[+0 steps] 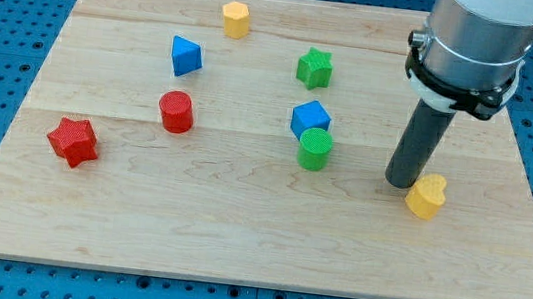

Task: Push the yellow hexagon towards the green star

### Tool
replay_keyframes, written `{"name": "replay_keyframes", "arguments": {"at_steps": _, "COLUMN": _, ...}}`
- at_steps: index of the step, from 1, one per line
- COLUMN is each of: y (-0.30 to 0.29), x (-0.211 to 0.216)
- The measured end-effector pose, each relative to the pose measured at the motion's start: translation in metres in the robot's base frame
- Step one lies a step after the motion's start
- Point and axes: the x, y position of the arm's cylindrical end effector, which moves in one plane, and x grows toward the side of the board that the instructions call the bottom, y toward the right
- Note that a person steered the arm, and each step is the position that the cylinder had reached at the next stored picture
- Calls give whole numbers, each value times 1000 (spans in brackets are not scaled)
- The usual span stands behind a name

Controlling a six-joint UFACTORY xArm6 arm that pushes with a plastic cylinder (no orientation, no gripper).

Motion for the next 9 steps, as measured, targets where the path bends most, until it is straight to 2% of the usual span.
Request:
{"name": "replay_keyframes", "arguments": {"at_steps": 1, "y": 20, "x": 11}}
{"name": "replay_keyframes", "arguments": {"at_steps": 2, "y": -2, "x": -11}}
{"name": "replay_keyframes", "arguments": {"at_steps": 4, "y": -15, "x": -142}}
{"name": "replay_keyframes", "arguments": {"at_steps": 5, "y": -34, "x": -191}}
{"name": "replay_keyframes", "arguments": {"at_steps": 6, "y": -92, "x": -200}}
{"name": "replay_keyframes", "arguments": {"at_steps": 7, "y": -161, "x": -191}}
{"name": "replay_keyframes", "arguments": {"at_steps": 8, "y": -261, "x": -196}}
{"name": "replay_keyframes", "arguments": {"at_steps": 9, "y": -282, "x": -230}}
